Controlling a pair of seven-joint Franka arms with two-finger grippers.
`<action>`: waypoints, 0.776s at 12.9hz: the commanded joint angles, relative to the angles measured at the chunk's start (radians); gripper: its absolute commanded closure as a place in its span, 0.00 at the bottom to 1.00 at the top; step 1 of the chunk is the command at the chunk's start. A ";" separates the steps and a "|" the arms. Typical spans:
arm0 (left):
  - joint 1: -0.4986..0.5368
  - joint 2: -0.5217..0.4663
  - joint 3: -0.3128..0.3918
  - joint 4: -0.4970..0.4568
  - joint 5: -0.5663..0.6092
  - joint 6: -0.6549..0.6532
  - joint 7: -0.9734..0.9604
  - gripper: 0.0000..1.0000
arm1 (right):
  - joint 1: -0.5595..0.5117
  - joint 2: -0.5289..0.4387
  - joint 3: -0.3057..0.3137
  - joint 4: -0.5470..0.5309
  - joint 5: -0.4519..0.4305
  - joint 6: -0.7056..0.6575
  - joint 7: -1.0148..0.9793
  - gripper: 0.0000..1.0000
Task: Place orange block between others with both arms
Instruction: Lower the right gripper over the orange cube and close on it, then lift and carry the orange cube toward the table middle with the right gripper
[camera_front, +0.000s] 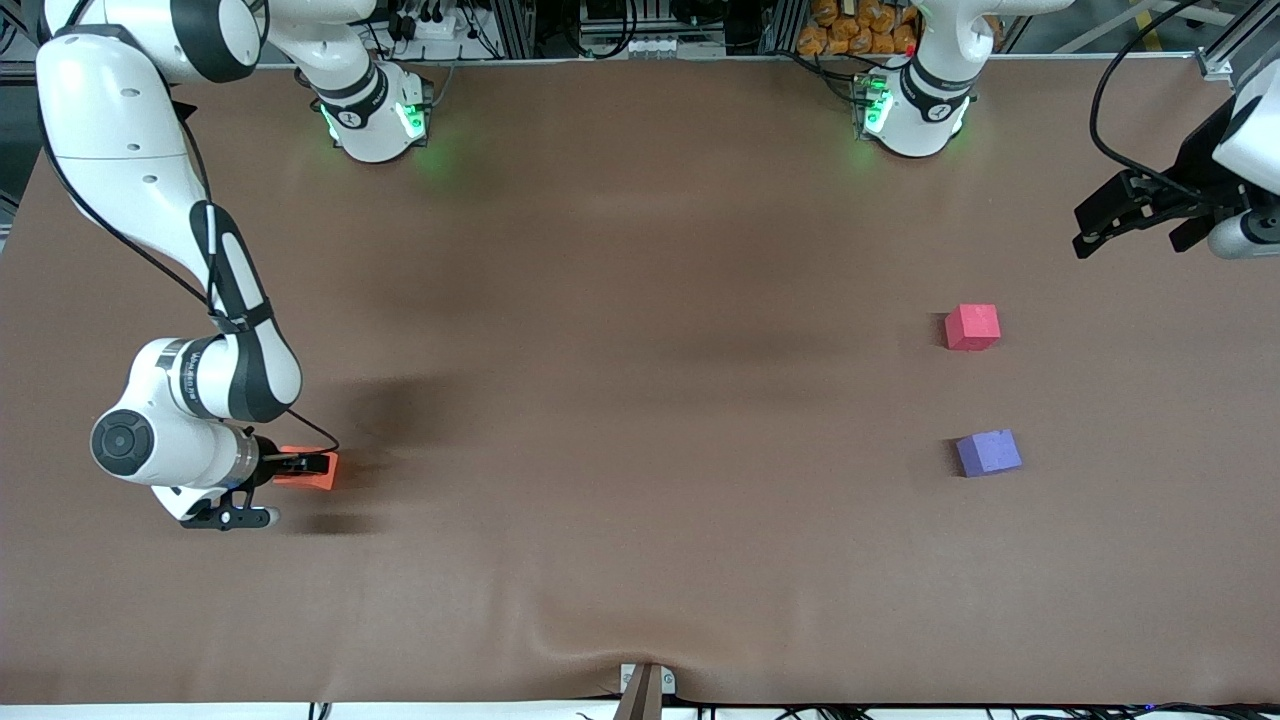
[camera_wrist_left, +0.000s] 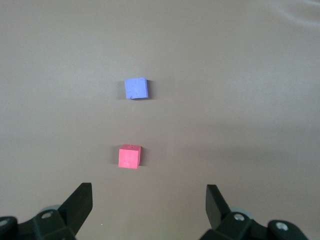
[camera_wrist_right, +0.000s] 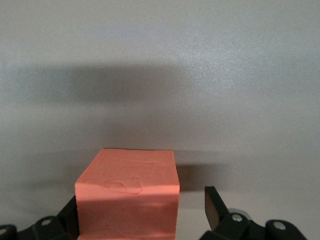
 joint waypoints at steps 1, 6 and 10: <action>0.003 0.011 -0.003 0.006 -0.009 0.019 -0.002 0.00 | -0.014 0.017 0.015 0.023 0.003 0.003 0.061 0.00; 0.003 0.012 -0.003 0.004 0.003 0.040 0.005 0.00 | -0.018 0.016 0.016 0.029 0.061 0.007 0.066 1.00; 0.009 0.027 -0.003 0.003 0.002 0.046 0.001 0.00 | 0.015 -0.033 0.031 0.034 0.073 -0.084 0.017 1.00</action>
